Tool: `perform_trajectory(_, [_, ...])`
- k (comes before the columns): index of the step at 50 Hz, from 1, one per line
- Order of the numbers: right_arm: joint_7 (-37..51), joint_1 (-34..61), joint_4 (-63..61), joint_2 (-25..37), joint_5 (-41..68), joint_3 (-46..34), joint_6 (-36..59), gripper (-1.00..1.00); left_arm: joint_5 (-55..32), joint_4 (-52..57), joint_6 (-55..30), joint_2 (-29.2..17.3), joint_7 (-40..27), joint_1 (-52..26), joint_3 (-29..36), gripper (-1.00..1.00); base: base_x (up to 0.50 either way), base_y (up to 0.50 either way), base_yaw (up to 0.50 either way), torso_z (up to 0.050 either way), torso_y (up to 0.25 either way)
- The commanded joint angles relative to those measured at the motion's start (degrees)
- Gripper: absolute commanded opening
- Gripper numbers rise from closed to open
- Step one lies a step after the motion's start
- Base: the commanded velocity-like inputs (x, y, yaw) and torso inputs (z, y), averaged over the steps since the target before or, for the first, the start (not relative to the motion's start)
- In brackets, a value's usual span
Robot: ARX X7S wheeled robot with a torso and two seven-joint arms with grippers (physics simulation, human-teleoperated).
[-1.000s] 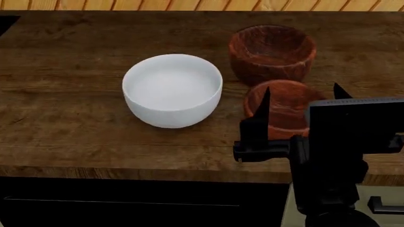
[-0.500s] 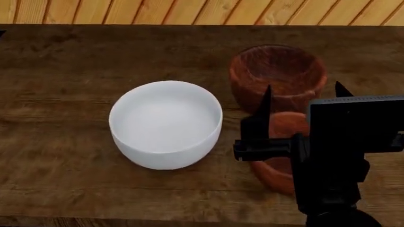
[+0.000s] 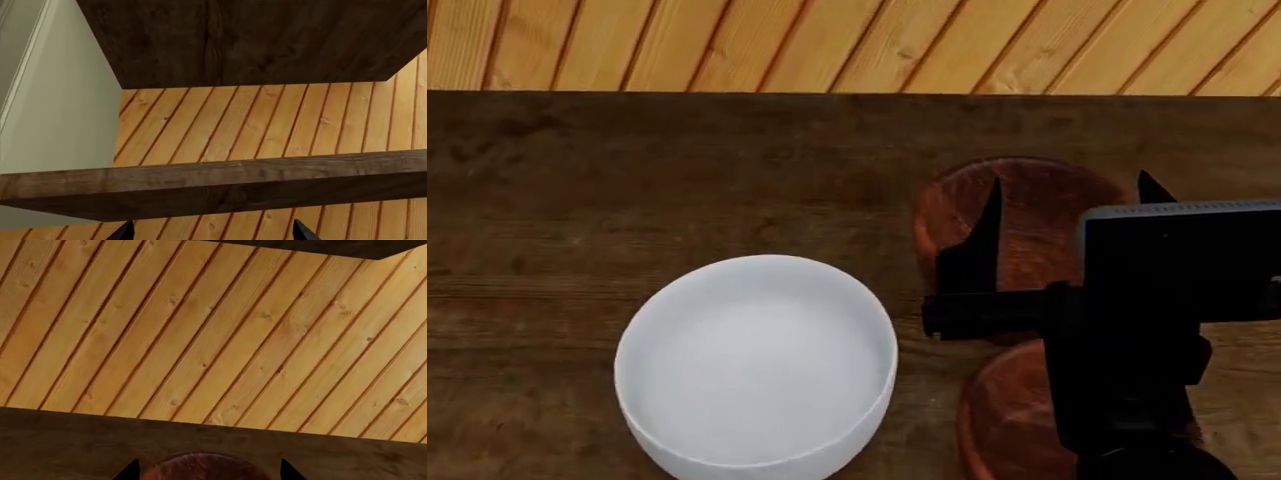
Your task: Stack the bowls from largest to smallest.
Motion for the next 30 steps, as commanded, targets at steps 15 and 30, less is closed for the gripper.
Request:
perform_trajectory(15, [2.6,3.5,-1.9,0.4,3.1,0.8,8.5,1.00,-0.2,0.4,0.2,-0.5,-0.5,0.4,0.4,1.00,0.12,0.00,0.00,0.000,0.000])
perform_trajectory(30, [14.9,28.8,6.4,4.9,27.0,7.4,39.2,1.00,-0.9,1.0,0.0,-1.3,-0.3,0.6,0.2,1.00,0.00,0.00,0.00,0.000,0.000])
